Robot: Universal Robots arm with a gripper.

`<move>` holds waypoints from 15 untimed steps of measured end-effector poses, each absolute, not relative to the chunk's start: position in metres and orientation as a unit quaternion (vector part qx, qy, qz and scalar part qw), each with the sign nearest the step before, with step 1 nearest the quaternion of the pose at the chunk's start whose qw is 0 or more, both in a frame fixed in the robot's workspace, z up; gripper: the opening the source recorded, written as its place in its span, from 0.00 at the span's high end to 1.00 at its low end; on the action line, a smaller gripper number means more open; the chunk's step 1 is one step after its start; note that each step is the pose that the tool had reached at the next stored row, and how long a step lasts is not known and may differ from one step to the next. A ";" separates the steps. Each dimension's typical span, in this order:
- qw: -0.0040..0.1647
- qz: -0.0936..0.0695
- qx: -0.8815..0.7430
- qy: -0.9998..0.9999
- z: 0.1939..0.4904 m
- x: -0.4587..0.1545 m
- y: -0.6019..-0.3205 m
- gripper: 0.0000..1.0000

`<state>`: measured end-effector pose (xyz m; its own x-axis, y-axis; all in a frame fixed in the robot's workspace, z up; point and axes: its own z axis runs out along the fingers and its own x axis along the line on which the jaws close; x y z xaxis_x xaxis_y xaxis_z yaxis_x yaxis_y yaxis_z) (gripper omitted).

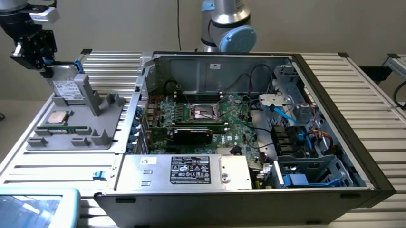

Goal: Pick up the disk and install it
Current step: 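Pick up the disk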

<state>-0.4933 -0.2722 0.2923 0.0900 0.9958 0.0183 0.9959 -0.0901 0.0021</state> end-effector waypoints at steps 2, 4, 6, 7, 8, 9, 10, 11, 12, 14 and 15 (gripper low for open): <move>0.005 -0.007 -0.738 -0.674 0.292 -0.493 -0.272 0.59; 0.005 -0.007 -0.738 -0.674 0.292 -0.493 -0.272 0.59; 0.004 -0.007 -0.738 -0.674 0.292 -0.493 -0.272 0.59; 0.004 -0.006 -0.738 -0.674 0.292 -0.493 -0.272 0.59; 0.003 -0.006 -0.738 -0.674 0.292 -0.493 -0.272 0.59; 0.003 -0.005 -0.738 -0.674 0.292 -0.493 -0.272 0.59; 0.003 -0.005 -0.738 -0.675 0.292 -0.493 -0.272 0.59; 0.002 -0.004 -0.738 -0.675 0.292 -0.493 -0.272 0.59; 0.002 -0.004 -0.738 -0.675 0.292 -0.493 -0.272 0.59; 0.002 -0.004 -0.738 -0.675 0.292 -0.493 -0.272 0.59; 0.002 -0.004 -0.738 -0.674 0.292 -0.493 -0.272 0.59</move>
<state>-0.4933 -0.2719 0.2919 0.0901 0.9959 0.0076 0.9959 -0.0901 0.0028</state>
